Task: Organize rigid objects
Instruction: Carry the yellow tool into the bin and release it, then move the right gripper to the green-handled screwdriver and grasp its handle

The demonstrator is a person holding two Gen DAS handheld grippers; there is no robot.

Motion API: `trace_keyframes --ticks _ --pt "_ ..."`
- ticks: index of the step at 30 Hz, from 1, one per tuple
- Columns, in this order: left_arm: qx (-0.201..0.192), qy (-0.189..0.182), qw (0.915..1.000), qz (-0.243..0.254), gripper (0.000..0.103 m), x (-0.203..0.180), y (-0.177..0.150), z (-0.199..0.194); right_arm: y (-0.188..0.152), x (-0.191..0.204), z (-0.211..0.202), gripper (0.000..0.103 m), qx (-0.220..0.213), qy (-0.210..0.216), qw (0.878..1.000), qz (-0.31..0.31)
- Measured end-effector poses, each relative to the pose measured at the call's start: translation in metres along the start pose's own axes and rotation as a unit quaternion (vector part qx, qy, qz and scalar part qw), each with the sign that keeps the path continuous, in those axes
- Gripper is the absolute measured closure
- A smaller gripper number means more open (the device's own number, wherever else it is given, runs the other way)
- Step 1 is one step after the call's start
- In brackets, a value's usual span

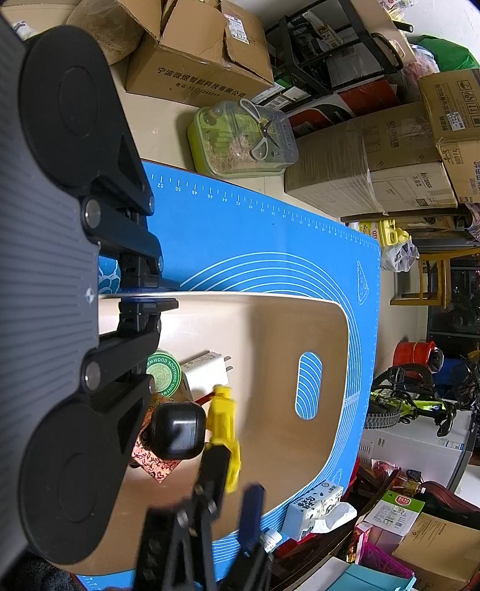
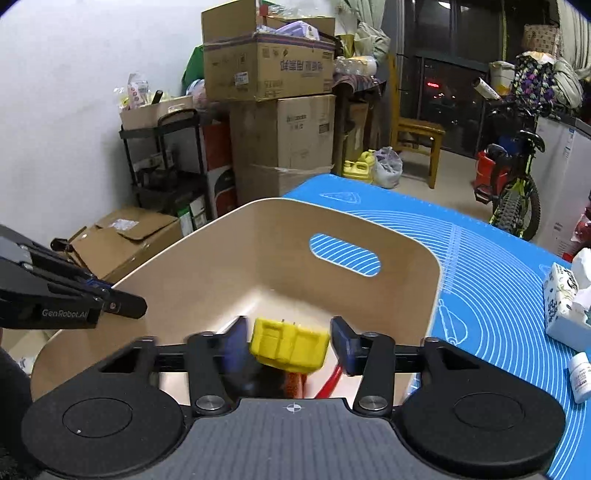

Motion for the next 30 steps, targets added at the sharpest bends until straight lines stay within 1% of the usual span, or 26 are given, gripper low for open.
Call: trace_keyframes --ticks 1,5,7,9,11,14,17,20,23,25,30 --pt "0.000 0.000 1.0000 0.000 0.099 0.000 0.000 0.000 0.000 -0.006 -0.003 0.027 -0.004 -0.001 1.000 0.009" --pt "-0.001 0.000 1.0000 0.001 0.099 0.000 0.000 0.000 0.010 -0.032 -0.012 0.017 -0.023 -0.013 0.998 0.051" --pt "-0.001 0.000 1.0000 0.001 0.099 0.000 0.000 0.000 0.013 -0.047 -0.016 0.007 -0.029 -0.028 0.997 0.069" --pt "-0.001 0.000 1.0000 0.000 0.099 0.000 -0.001 0.000 0.016 -0.064 -0.018 0.006 -0.037 -0.045 0.995 0.084" --pt "0.000 0.000 1.0000 0.001 0.099 0.000 0.000 0.000 0.016 -0.083 -0.019 0.005 -0.040 -0.073 0.992 0.097" --pt "-0.001 0.000 1.0000 0.001 0.099 0.000 0.000 0.000 0.009 -0.111 -0.019 0.004 -0.040 -0.105 0.985 0.127" --pt "0.000 0.000 1.0000 0.001 0.099 0.000 0.000 0.000 -0.002 -0.140 -0.012 0.003 -0.027 -0.141 0.976 0.164" --pt "-0.001 -0.001 1.0000 0.000 0.099 0.000 -0.001 0.000 -0.017 -0.161 0.004 0.003 -0.003 -0.166 0.968 0.187" --pt "-0.001 0.000 1.0000 0.001 0.099 0.000 -0.001 0.000 -0.034 -0.170 0.020 0.003 0.020 -0.181 0.964 0.194" --pt "-0.001 0.000 1.0000 0.001 0.099 0.000 -0.001 0.000 -0.043 -0.170 0.032 0.004 0.033 -0.188 0.964 0.185" --pt "-0.001 0.000 1.0000 0.001 0.099 0.000 -0.001 0.000 -0.053 -0.160 0.058 0.007 0.055 -0.189 0.965 0.171"
Point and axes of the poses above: each gripper's, at about its wrist camera, not at the fingertips, and z roughly the way its jaws point, x to its left, y to its top, the point moved 3 cm from there along z, roughly the way its jaws point, and after that the axes turned 14 degrees about -y, right-handed, at the moved point
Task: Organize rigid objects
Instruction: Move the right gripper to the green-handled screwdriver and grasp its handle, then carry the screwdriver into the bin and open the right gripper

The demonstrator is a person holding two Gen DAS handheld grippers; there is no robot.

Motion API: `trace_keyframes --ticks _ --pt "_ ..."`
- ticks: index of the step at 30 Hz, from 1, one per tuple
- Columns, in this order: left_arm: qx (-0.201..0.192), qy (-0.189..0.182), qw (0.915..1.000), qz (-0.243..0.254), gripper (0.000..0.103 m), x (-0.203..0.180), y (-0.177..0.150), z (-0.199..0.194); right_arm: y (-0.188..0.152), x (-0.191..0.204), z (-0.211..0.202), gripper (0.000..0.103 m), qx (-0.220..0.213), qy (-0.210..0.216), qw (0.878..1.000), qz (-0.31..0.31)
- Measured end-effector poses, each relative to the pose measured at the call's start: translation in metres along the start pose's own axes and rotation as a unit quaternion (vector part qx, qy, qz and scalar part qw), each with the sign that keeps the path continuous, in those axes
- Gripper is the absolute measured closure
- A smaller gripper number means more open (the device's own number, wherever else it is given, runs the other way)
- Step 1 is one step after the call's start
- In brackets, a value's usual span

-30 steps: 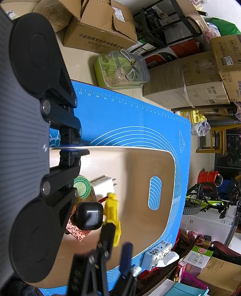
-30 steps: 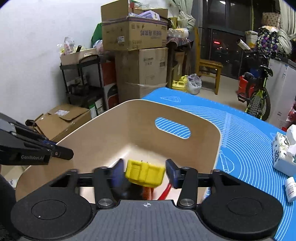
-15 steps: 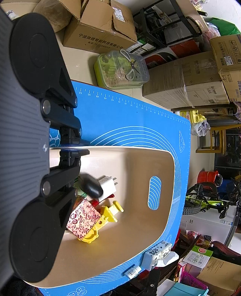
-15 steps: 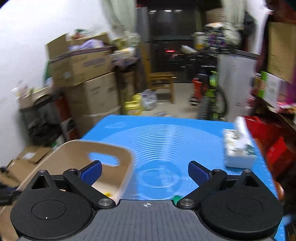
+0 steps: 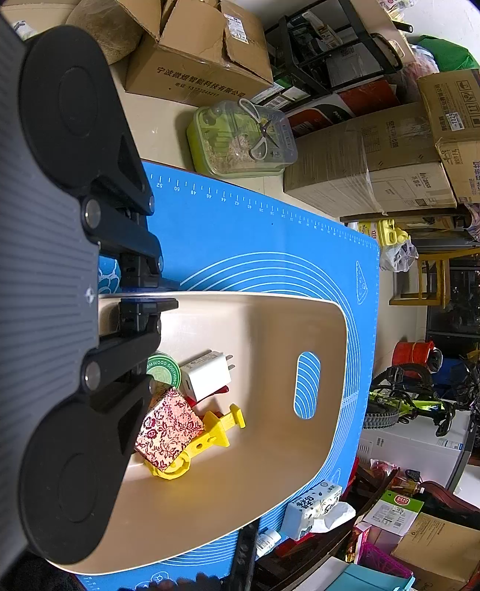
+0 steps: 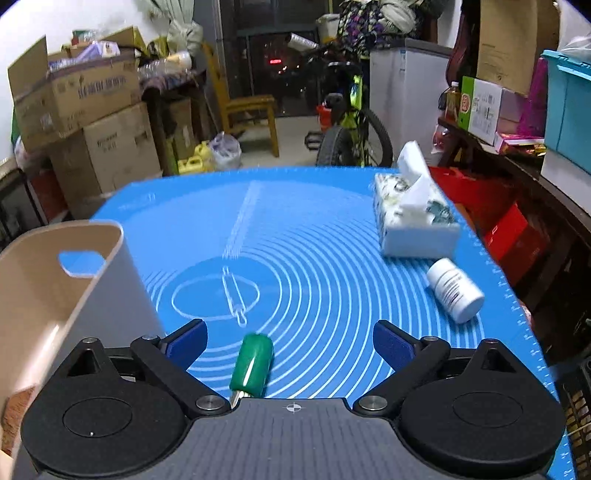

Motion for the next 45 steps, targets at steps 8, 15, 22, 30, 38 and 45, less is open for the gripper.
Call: trace_keyframes --ticks 8,15,22,30,38,45 --pt "0.000 0.000 1.0000 0.000 0.099 0.000 0.000 0.000 -0.014 0.024 0.018 0.019 0.000 -0.012 0.999 -0.049" --pt "0.000 0.000 1.0000 0.000 0.099 0.000 0.000 0.000 -0.024 0.040 0.030 0.037 0.012 -0.024 0.996 -0.083" --pt "0.000 0.000 1.0000 0.000 0.099 0.000 0.000 0.000 -0.030 0.043 0.032 0.070 0.014 -0.002 0.998 -0.068" --pt "0.000 0.000 1.0000 0.000 0.099 0.000 0.000 0.000 -0.031 0.035 0.025 0.070 0.013 0.002 0.999 -0.049" --pt "0.000 0.001 1.0000 0.000 0.099 0.000 0.000 0.000 -0.015 0.016 -0.006 0.070 -0.023 0.005 0.999 -0.036" --pt "0.000 0.001 1.0000 0.000 0.099 0.000 0.000 0.000 0.011 0.013 -0.055 0.070 -0.073 0.041 0.996 -0.038"
Point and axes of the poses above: each gripper's, at about its wrist camera, not at the fingertips, and z roughly the way its jaws point, x to its left, y to its top, the point moved 3 cm from there along z, roughly the way its jaws point, and after that the axes turned 14 degrees about -y, right-handed, at the moved point
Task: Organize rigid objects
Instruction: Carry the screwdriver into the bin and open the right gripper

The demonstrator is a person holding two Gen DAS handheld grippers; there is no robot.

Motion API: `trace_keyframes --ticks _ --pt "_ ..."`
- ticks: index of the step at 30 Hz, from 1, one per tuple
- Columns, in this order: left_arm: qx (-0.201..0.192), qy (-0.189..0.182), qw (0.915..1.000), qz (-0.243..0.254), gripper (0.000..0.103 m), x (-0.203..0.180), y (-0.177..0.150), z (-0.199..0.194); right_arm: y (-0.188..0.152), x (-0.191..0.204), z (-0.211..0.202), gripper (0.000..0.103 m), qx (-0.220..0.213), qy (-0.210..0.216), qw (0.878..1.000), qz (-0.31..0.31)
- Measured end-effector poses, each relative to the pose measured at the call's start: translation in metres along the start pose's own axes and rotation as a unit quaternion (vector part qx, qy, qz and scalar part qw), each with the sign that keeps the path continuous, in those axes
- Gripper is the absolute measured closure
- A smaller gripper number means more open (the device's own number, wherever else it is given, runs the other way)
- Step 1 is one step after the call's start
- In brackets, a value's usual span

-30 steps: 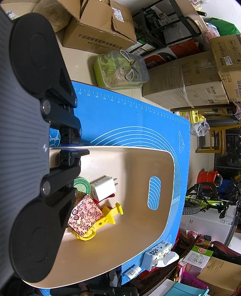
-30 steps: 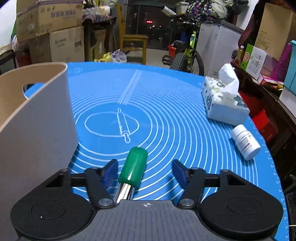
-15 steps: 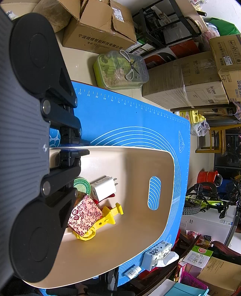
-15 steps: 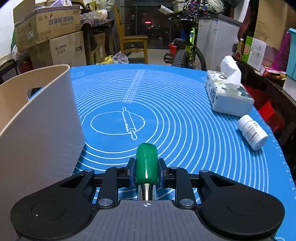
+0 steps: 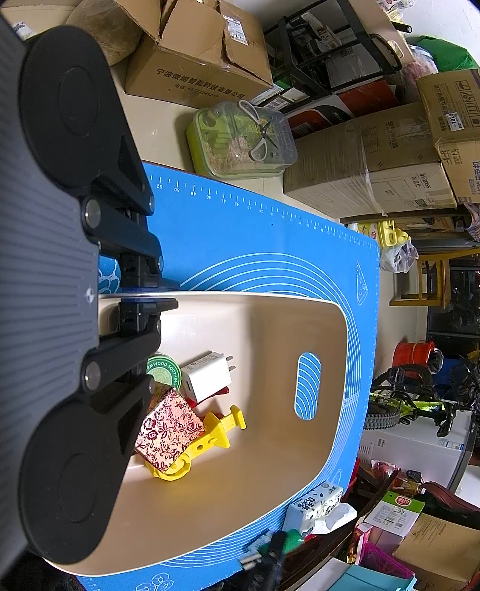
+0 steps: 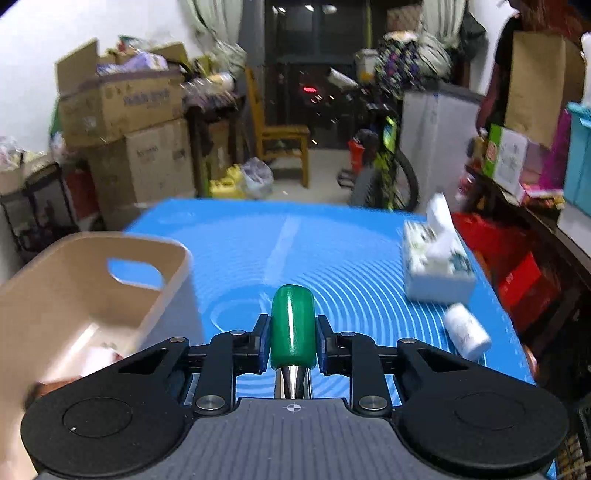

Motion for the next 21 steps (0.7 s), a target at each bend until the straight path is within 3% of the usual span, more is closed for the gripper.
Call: trace_keyframes --ticks 10,16,21 --pt "0.001 0.000 1.0000 -0.002 0.099 0.002 0.000 0.000 0.035 0.051 -0.045 0.070 -0.043 0.095 0.994 -0.031" --pt "0.002 0.000 1.0000 -0.003 0.099 0.003 0.000 -0.001 0.036 0.089 -0.050 0.070 -0.031 0.138 0.988 -0.069" --pt "0.002 0.000 1.0000 -0.002 0.099 0.003 0.000 -0.001 0.023 0.121 -0.047 0.070 -0.002 0.148 0.983 -0.110"
Point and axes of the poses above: each gripper's, at about its wrist camera, not at the fingertips, and z roughly the way its jaws point, x to its left, y to its top, the point moved 3 cm from there along z, roughly the way its jaws point, and after that the axes turned 14 degrees about -y, right-handed, at the moved point
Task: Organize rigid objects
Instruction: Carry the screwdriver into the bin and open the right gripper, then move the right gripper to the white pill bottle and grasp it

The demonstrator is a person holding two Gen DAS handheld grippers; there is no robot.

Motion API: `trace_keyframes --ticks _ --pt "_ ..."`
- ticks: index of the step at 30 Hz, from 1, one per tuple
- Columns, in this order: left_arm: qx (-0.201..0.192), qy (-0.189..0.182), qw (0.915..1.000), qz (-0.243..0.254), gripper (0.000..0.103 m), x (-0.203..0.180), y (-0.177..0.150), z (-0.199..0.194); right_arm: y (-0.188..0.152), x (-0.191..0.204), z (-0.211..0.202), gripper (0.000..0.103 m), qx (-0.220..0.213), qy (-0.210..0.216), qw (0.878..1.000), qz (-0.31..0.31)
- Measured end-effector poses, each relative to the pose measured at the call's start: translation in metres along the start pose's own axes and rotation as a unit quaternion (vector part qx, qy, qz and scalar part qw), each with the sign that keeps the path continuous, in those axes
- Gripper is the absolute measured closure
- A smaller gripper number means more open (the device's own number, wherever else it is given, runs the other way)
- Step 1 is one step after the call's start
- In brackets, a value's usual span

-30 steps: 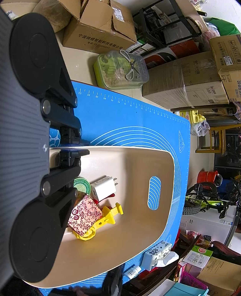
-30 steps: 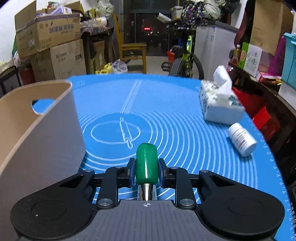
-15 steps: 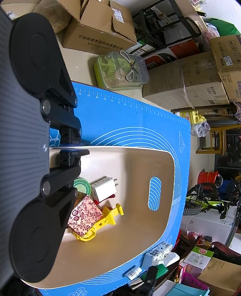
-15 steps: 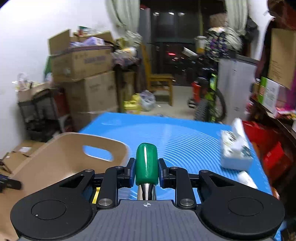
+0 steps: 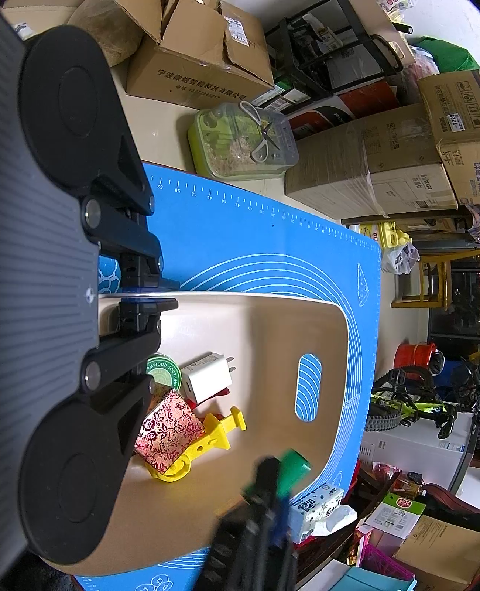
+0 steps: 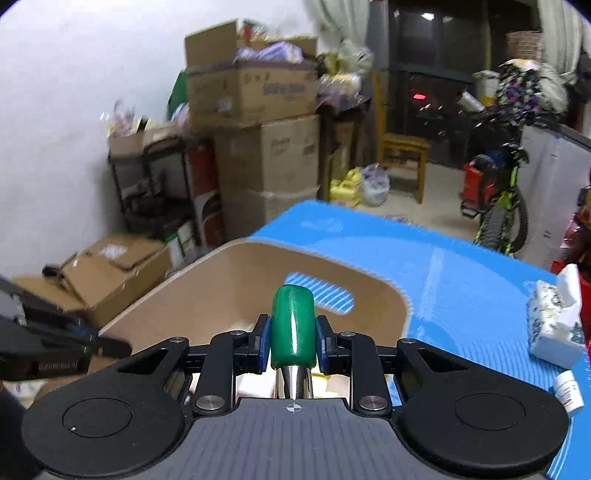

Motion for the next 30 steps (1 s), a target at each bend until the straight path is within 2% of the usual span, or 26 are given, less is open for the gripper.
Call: trace_keyframes --ticks 10,11,17,23,27,30 --pt "0.000 0.001 1.0000 0.001 0.099 -0.001 0.001 0.000 -0.027 0.023 0.030 0.069 0.099 0.014 0.994 -0.044" --pt "0.001 0.002 1.0000 0.002 0.099 -0.001 0.001 0.000 -0.028 0.022 0.030 0.069 0.098 0.015 0.994 -0.048" --pt "0.003 0.007 0.9999 0.007 0.099 -0.001 0.001 0.000 -0.018 0.010 0.016 0.039 0.069 0.024 0.997 -0.024" --pt "0.006 0.010 0.9999 0.008 0.099 -0.003 0.002 0.001 -0.003 -0.031 0.000 0.035 0.047 0.022 0.998 0.028" --pt "0.006 0.012 0.9999 0.009 0.099 -0.005 0.003 0.002 -0.001 -0.068 -0.007 0.028 0.032 -0.013 0.998 0.047" --pt "0.008 0.013 0.9998 0.008 0.099 -0.005 0.003 0.003 -0.006 -0.099 -0.007 0.028 0.028 -0.047 0.997 0.060"
Point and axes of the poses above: each gripper's, at about its wrist camera, not at the fingertips, and z roughly the way its jaws point, x to its left, y to its top, the point moved 3 cm from there along z, roughly the way its jaws point, and after that the axes turned 14 degrees about -y, right-handed, at the moved point
